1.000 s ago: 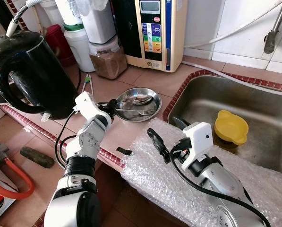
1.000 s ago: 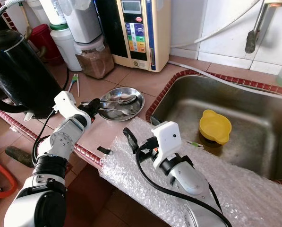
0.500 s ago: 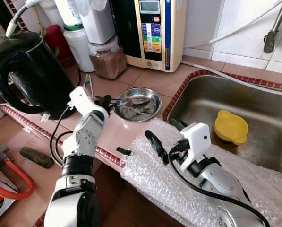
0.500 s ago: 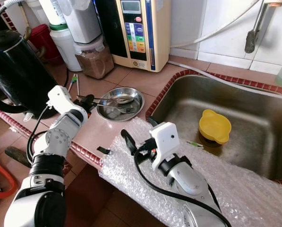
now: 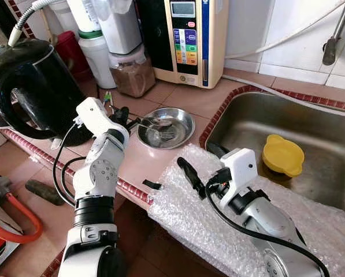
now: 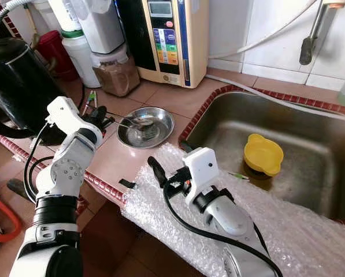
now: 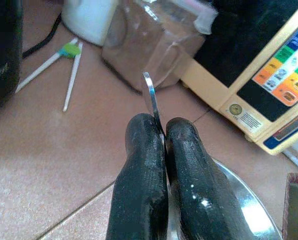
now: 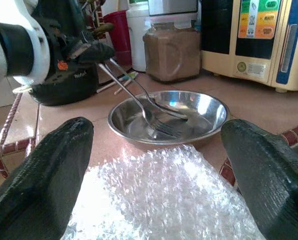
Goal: Kitchen organization
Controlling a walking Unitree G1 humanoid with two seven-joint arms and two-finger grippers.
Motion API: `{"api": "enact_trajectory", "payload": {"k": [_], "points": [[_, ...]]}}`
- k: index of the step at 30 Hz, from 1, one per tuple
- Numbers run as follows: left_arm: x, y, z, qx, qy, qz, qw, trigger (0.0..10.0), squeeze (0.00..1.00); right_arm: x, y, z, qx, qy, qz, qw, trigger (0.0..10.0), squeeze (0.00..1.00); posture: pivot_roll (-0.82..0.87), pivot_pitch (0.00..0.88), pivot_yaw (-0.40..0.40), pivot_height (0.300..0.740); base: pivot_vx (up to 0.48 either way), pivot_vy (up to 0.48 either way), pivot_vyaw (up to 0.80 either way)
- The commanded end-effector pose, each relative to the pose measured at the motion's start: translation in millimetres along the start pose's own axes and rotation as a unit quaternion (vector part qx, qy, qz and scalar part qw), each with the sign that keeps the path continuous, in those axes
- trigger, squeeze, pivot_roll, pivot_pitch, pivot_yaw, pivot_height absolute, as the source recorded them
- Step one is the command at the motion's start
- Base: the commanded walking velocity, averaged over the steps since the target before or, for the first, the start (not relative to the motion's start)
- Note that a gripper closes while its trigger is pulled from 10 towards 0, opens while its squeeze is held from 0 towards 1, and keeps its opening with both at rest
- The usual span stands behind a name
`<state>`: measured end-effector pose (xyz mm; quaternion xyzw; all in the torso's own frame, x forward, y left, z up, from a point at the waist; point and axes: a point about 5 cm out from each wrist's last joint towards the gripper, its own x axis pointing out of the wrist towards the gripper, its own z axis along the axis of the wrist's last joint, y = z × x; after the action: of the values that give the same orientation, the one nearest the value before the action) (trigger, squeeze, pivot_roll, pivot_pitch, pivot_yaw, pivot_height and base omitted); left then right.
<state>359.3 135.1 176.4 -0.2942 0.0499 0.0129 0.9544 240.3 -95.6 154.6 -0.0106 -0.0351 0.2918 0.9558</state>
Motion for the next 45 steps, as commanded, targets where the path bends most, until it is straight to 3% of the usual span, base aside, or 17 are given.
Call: {"api": "enact_trajectory", "payload": {"k": [1,9,18,22,26,27,31,36,41,45], "points": [[-2.1,7.2,-12,0.031,0.025,0.002,0.999,0.0,0.00,3.3,1.7,2,0.001,-0.008,0.007,1.000,10.0,0.00,-0.23,0.045,0.193,0.740,0.000,0.000,0.00],[-3.0,-1.3,-3,0.072,-0.007,-0.027,0.997,0.0,0.00,2.8,-1.4,1,-0.004,-0.007,-0.005,1.000,10.0,0.00,-0.23,0.050,0.192,0.740,0.000,0.000,0.00],[-4.3,-21.2,14,0.137,-0.069,-0.089,0.984,0.0,0.00,2.8,-6.0,1,-0.010,-0.006,-0.017,1.000,10.0,0.00,-0.23,0.053,0.187,0.740,0.000,0.000,0.00],[-3.5,-16.7,12,0.126,-0.061,-0.069,0.988,0.0,0.00,2.8,-7.0,0,-0.011,-0.005,-0.019,1.000,10.0,0.00,-0.23,0.051,0.186,0.740,0.000,0.000,0.00],[-3.1,-1.6,9,0.119,-0.052,-0.031,0.991,0.0,0.00,1.8,-7.4,-2,-0.012,-0.003,-0.022,1.000,10.0,0.00,-0.23,0.054,0.184,0.740,0.000,0.000,0.00],[-3.1,9.0,6,0.112,-0.046,-0.006,0.993,0.0,0.00,1.3,-7.8,-2,-0.013,-0.002,-0.024,1.000,10.0,0.00,-0.23,0.056,0.181,0.740,0.000,0.000,0.00],[-3.6,25.3,1,0.087,-0.035,0.033,0.995,0.0,0.00,0.9,-8.2,-3,-0.014,0.000,-0.025,1.000,10.0,0.00,-0.23,0.058,0.177,0.740,0.000,0.000,0.00],[-5.2,48.5,-16,-0.005,0.001,0.097,0.995,0.0,0.00,0.7,-10.3,-2,-0.021,0.002,-0.025,0.999,10.0,0.00,-0.24,0.062,0.167,0.740,0.000,0.000,0.00],[-4.8,54.8,-32,-0.053,0.033,0.107,0.992,0.0,0.00,-0.5,-11.8,-2,-0.026,0.005,-0.026,0.999,10.0,0.00,-0.25,0.064,0.159,0.740,0.000,0.000,0.00],[-1.7,44.2,-43,-0.105,0.060,0.082,0.989,0.0,0.00,-1.6,-12.6,-2,-0.030,0.006,-0.027,0.999,10.0,0.00,-0.25,0.066,0.157,0.740,0.000,0.000,0.00]]}}
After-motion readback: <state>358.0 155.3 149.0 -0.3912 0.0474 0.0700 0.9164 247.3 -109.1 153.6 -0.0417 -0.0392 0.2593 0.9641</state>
